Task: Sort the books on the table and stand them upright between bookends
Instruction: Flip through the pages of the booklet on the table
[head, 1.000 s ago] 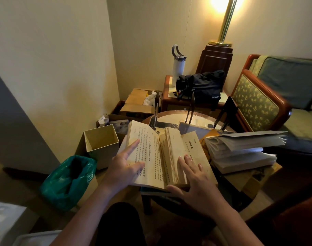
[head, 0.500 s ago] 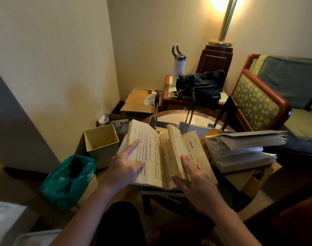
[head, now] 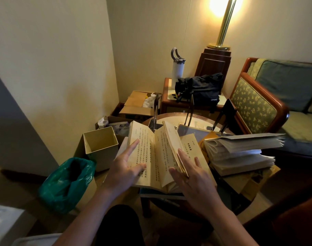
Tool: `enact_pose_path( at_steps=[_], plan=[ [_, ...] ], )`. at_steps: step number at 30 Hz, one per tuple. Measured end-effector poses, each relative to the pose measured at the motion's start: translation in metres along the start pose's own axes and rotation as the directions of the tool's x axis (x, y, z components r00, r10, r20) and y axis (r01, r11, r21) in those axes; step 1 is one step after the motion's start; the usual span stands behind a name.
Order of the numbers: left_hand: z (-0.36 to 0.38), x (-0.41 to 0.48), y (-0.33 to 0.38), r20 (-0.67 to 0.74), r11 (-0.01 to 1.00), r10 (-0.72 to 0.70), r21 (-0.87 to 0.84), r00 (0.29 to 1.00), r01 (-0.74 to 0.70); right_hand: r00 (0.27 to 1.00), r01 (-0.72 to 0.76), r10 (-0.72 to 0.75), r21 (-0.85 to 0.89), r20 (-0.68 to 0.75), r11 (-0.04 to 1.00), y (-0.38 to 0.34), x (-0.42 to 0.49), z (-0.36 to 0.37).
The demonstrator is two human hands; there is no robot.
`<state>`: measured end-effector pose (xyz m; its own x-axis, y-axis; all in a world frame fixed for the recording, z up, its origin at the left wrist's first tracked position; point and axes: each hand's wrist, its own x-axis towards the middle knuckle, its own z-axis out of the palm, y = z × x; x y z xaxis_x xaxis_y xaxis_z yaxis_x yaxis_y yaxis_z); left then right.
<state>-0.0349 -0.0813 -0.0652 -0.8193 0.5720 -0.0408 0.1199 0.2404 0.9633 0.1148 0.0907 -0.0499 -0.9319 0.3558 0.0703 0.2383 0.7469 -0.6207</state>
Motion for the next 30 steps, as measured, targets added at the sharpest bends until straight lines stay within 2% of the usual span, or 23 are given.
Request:
enact_pose_path(
  at_steps=[5, 10, 20, 25, 30],
  plan=[
    [-0.001, 0.001, 0.0, 0.006, 1.0, 0.003, -0.013, 1.0, -0.003, 0.996, -0.072, 0.074, -0.048, 0.047, 0.996, 0.005, 0.004, 0.002],
    [-0.001, 0.0, 0.0, 0.017, 0.999, 0.002, -0.037, 1.0, -0.001, 0.991, -0.032, 0.047, -0.118, 0.125, 0.993, 0.022, 0.004, 0.002],
    [0.0, 0.001, -0.001, 0.01, 1.0, 0.011, -0.028, 1.0, -0.011, 1.0, -0.024, 0.024, -0.076, 0.003, 0.997, 0.017, 0.003, 0.002],
    [0.0, 0.001, -0.002, 0.002, 1.0, 0.018, -0.015, 1.0, -0.018, 0.999, -0.027, 0.029, -0.092, 0.015, 0.995, 0.007, 0.005, -0.002],
    [0.001, 0.001, -0.001, 0.004, 0.999, 0.033, -0.016, 0.999, -0.033, 0.996, -0.062, 0.063, 0.026, -0.063, 0.998, 0.008, 0.005, 0.002]
  ],
)
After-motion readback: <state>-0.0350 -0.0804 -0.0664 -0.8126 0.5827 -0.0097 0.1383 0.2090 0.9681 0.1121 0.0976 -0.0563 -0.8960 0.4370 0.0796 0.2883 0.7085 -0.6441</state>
